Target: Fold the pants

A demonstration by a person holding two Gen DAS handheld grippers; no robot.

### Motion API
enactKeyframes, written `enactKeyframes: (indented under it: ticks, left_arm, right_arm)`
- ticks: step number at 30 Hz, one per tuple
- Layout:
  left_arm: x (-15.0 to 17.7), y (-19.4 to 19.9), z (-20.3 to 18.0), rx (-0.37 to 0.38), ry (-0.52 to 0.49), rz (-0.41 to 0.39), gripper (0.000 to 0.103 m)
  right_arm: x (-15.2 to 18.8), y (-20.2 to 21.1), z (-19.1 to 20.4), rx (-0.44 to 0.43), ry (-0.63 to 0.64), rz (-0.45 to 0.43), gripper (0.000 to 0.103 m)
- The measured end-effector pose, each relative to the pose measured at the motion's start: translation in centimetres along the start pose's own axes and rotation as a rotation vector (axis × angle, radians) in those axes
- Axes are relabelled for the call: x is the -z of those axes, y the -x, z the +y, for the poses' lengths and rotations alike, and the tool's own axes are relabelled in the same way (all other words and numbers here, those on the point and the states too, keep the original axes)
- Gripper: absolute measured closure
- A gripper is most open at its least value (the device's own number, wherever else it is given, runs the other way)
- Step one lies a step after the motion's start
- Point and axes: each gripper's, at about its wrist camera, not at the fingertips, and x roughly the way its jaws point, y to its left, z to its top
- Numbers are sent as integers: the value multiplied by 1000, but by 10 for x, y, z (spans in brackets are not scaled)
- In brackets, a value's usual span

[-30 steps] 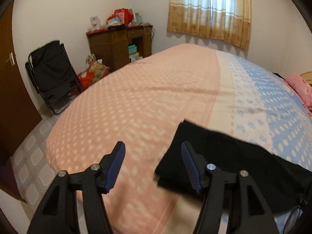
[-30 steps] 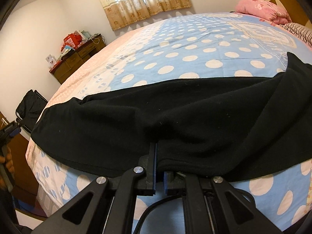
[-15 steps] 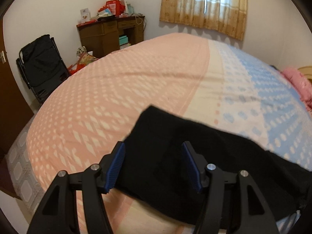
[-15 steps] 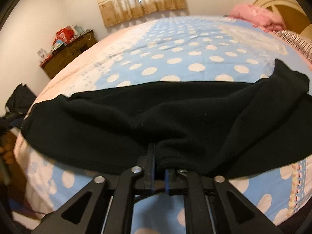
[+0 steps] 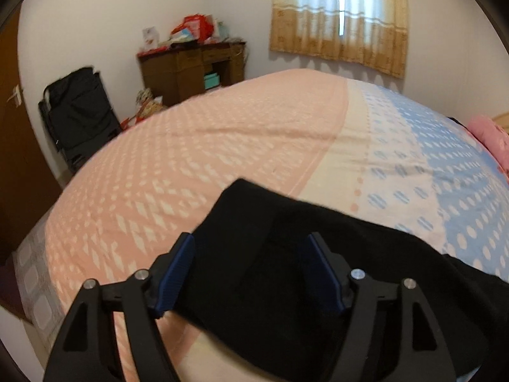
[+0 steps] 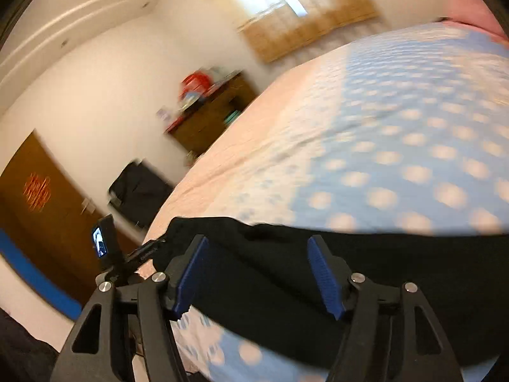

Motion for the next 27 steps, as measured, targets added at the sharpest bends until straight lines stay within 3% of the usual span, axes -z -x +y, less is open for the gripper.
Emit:
enactKeyframes:
  ticks: [2, 3, 5, 7, 9, 12, 15, 18, 22, 27]
  left_arm:
    - [10, -7, -6, -24, -4, 9, 28]
    - [15, -4, -13, -61, -49, -28, 26]
    - [23, -5, -24, -106, -110, -29, 20]
    - [27, -3, -28, -128, -127, -46, 19]
    - [26, -5, -26, -119, -118, -43, 16]
    - [24, -8, -27, -110, -124, -33, 10]
    - [25, -8, -29, -112, -123, -38, 9]
    - [26, -8, -28, -105, -117, -40, 8]
    - [25, -10, -30, -100, -120, -34, 7]
    - [24, -11, -30, -96, -119, -23, 6]
  right_arm:
    - [-7, -45, 3, -15, 33, 62, 37]
    - [-8, -66, 2, -2, 50, 101, 37]
    - [-5, -109, 5, 2, 82, 192, 37]
    - [3, -130, 8, -21, 87, 262, 37]
    - [16, -138, 14, -53, 98, 303, 37]
    - [20, -139, 26, -37, 164, 333, 35]
    - [16, -148, 27, -160, 122, 413, 35]
    - [9, -162, 20, -175, 90, 403, 35]
    - [-2, -196, 14, -362, -67, 449, 35]
    - [-28, -217, 5, -368, -83, 439, 35]
